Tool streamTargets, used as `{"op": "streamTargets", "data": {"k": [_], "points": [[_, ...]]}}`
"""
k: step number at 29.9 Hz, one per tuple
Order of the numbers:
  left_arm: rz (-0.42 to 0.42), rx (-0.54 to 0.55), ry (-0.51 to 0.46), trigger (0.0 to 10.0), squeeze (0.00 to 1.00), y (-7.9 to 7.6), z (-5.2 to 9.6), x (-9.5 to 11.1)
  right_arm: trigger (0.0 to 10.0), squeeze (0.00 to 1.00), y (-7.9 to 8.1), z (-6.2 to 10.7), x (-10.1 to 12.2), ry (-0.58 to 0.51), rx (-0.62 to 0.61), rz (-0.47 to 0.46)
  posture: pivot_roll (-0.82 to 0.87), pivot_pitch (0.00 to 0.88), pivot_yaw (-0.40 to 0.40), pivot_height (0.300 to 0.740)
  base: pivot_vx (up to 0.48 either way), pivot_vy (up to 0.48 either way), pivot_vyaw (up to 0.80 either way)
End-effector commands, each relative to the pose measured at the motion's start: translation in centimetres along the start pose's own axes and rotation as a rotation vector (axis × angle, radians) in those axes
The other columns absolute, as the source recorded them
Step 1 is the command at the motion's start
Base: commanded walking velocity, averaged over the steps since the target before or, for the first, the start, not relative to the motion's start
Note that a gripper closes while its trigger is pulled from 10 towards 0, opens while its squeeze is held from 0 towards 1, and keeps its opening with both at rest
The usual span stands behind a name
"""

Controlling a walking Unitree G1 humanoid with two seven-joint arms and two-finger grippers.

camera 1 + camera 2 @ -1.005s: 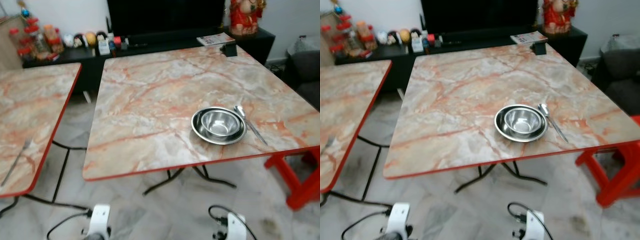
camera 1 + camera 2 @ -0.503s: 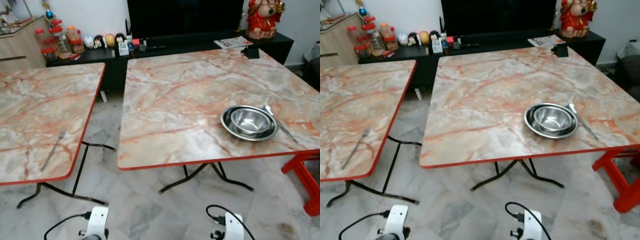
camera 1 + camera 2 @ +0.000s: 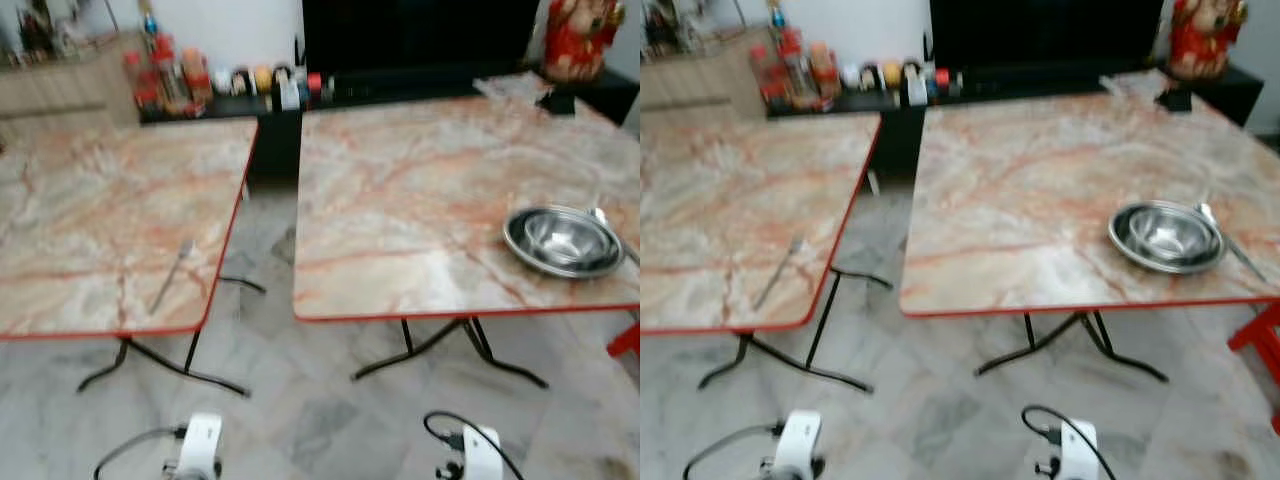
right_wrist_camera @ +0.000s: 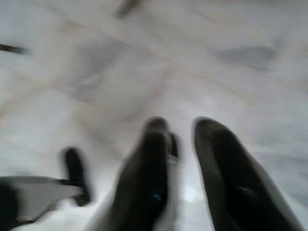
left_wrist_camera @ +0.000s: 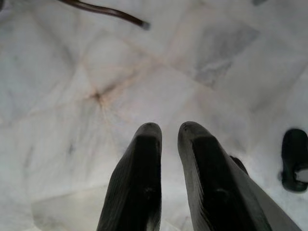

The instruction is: Setting the table

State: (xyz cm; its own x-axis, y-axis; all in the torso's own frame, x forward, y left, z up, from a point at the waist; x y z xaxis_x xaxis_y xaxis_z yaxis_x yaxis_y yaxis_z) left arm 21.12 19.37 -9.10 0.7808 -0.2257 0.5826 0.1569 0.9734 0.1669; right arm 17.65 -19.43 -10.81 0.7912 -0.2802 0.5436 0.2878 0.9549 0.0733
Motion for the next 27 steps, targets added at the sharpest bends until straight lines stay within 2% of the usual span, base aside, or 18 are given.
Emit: {"op": "streamTargets", "data": {"k": [1, 17, 27], "points": [[-0.008, 0.001, 0.032, 10.0, 0.0, 0.21, 0.15, -0.91, 10.0, 0.0, 0.37, -0.02, -0.04, 0.0, 0.007, -0.011, -0.07, 0.0, 0.056, 0.74, 0.0, 0.27, 0.0], [-0.003, 0.004, 0.027, 10.0, 0.0, 0.34, 0.1, -0.64, 10.0, 0.0, 0.51, -0.03, 0.01, -0.003, 0.011, -0.021, -0.08, 0.0, 0.06, 0.74, 0.0, 0.27, 0.0], [0.004, 0.01, 0.017, 10.0, 0.0, 0.51, 0.0, -0.11, 10.0, 0.0, 0.1, -0.08, 0.5, -0.018, -0.011, -0.06, -0.08, 0.0, 0.065, 0.74, 0.0, 0.333, 0.0]]}}
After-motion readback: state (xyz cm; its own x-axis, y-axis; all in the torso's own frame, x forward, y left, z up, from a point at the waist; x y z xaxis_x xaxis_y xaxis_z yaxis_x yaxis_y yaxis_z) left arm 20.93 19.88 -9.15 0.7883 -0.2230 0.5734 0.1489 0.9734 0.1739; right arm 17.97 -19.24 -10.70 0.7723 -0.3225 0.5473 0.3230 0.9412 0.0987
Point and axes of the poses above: a point about 5 cm out from each wrist's last joint towards the gripper, its own z axis pointing back from the gripper into the wrist, its own x axis along the axis of the wrist's last joint, y = z × x, the point moved 2 cm from there along -z, pointing out of the wrist towards the gripper, and after that the axes turned 7 degrees about -z, right-handed, at the moved point
